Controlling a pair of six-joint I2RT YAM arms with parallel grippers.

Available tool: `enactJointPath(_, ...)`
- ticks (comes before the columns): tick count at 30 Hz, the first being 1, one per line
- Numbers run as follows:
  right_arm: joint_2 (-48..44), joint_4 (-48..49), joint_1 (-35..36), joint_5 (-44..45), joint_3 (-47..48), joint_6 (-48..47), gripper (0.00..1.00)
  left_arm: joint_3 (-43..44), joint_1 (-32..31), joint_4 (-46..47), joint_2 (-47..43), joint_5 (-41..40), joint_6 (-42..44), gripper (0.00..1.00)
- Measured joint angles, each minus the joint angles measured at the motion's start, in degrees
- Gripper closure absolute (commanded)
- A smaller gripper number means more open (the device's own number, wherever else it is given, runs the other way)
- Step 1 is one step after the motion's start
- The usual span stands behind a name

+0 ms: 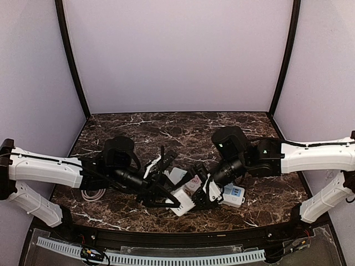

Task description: Insert the plug

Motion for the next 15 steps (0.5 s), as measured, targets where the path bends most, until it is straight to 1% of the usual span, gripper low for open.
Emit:
enactJointPath(5, 0.00, -0.81, 0.00, -0.81, 0.52, -0.09, 0.37, 0.26, -0.02, 0.15, 0.35, 0.44, -0.24, 0.67)
enactJointPath(7, 0.00, -1.01, 0.00, -0.94, 0.63, -0.17, 0.42, 0.31, 0.00, 0.26, 0.46, 0.81, -0.37, 0.67)
enactJointPath(9, 0.00, -1.18, 0.02, -1.09, 0.63, -0.37, 0.52, 0.35, 0.00, 0.37, 0.68, 1.11, -0.59, 0.67)
enactJointPath(10, 0.02, -1.31, 0.04, -1.33, 0.63, -0.50, 0.62, 0.42, 0.00, 0.35, 0.81, 1.38, -0.76, 0.66)
enactJointPath(12, 0.00, -1.51, 0.04, -1.55, 0.63, -0.61, 0.73, 0.63, -0.02, 0.35, 1.01, 1.44, -0.96, 0.60)
enactJointPath(13, 0.00, -1.55, 0.02, -1.66, 0.68, -0.63, 0.76, 0.72, 0.00, 0.33, 1.09, 1.46, -1.01, 0.50)
enactJointPath(14, 0.02, -1.62, 0.02, -1.68, 0.70, -0.61, 0.77, 0.74, 0.02, 0.35, 1.11, 1.51, -1.05, 0.44)
enactJointPath(15, 0.02, -1.68, 0.02, -1.70, 0.72, -0.59, 0.81, 0.74, 0.02, 0.35, 1.11, 1.49, -1.09, 0.30)
